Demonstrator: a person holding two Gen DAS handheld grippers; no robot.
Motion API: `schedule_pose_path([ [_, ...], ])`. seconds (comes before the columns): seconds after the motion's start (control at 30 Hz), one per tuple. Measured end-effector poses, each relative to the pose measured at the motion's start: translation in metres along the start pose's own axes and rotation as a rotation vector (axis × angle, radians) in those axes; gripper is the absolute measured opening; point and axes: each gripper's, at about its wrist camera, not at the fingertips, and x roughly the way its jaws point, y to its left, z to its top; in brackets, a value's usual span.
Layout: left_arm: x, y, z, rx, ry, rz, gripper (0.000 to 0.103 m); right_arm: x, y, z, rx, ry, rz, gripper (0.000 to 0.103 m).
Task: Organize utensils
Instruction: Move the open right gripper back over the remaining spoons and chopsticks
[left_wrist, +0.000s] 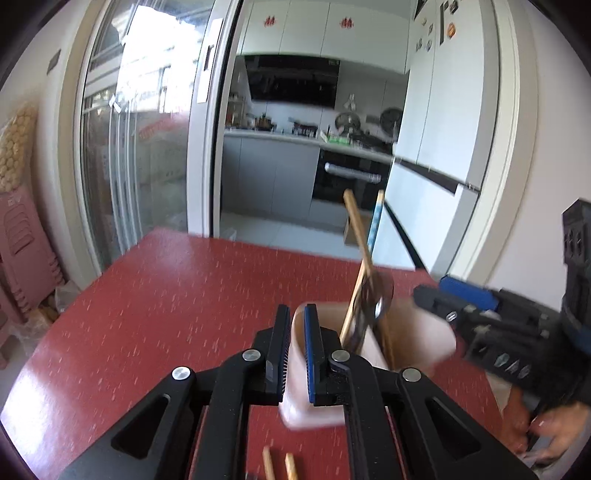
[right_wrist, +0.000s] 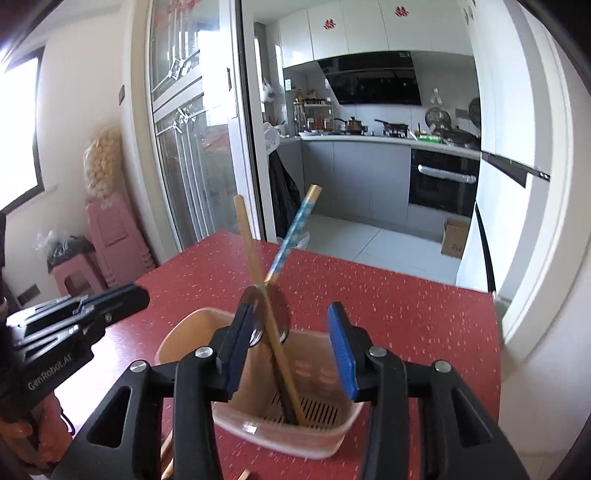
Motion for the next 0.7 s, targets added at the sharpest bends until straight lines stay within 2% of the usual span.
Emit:
schedule_pose_path([
  [0.03,-0.003,0.002,-0.003,-0.004,0.014,0.003,0.037,-0.005,0.0,-0.003,0.013,0.012,0.002,0.059],
  [0.2,-0.022,0.018,-0.037,-0.023,0.144,0.046,0.037,-0.027,0.004,-0.025,0.09,0.099,0.028,0.07],
  [0.37,-0.041,0.023,-0.077,0.001,0.239,0.106,0.037,-0.04,0.005,-0.064,0.207,0.234,0.059,0.073],
  [0.5,-0.054,0.022,-0.106,0.007,0.304,0.116,0.037,-0.048,0.011,-0.097,0.25,0.315,0.059,0.077],
  [0.7,-0.066,0.022,-0.133,-0.019,0.348,0.108,0.037,-0.057,0.017,-0.132,0.272,0.4,0.032,0.08],
])
